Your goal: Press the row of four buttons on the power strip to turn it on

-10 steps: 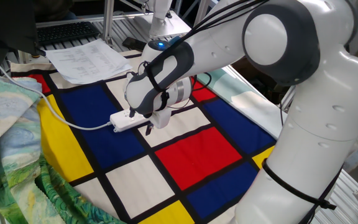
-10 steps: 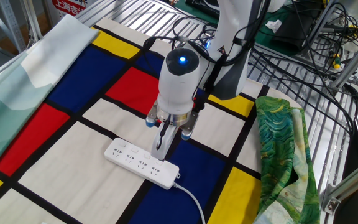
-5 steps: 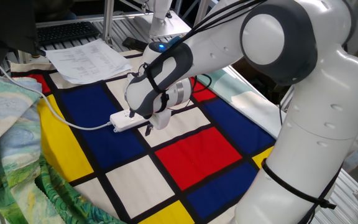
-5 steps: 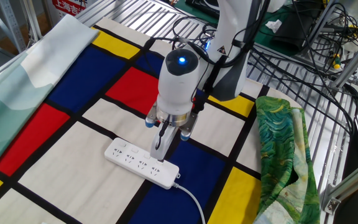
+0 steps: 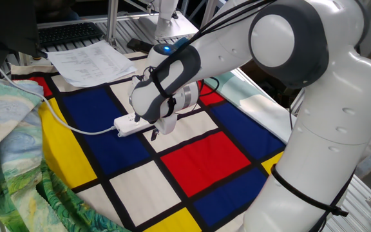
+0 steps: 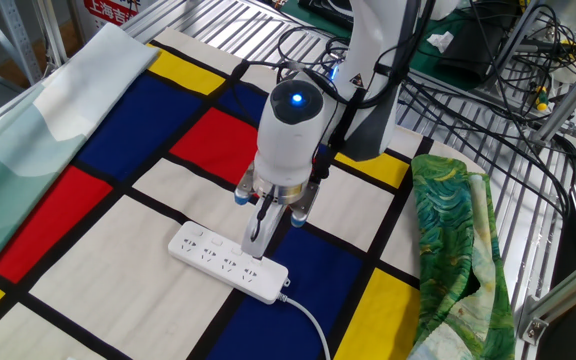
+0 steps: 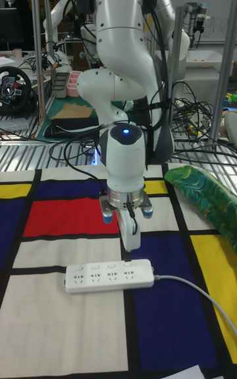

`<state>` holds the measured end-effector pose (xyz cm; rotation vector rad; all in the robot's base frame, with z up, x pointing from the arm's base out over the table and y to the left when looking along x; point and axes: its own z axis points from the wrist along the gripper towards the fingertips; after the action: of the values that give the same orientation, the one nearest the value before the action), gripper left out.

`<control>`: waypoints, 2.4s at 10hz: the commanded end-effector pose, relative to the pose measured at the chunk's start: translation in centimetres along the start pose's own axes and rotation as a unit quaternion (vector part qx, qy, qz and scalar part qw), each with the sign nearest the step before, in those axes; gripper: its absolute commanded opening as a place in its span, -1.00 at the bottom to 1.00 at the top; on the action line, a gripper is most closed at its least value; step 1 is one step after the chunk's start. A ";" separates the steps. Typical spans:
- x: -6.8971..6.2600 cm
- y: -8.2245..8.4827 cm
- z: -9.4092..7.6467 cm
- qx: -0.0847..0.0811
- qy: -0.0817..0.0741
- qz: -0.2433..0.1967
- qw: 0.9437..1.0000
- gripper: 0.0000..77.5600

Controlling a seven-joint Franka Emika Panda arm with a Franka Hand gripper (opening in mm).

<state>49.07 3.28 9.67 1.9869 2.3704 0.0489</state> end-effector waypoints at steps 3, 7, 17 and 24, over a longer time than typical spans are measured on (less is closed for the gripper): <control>-0.1 0.1 -0.1 0.007 0.020 0.016 1.000 0.99; 0.0 0.1 0.0 0.006 0.021 0.018 1.000 0.99; 0.0 0.3 0.4 0.006 0.016 0.022 1.000 0.99; 0.0 0.5 0.6 0.006 0.018 0.023 1.000 0.99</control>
<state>49.45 3.33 9.04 2.0659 2.3519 0.0695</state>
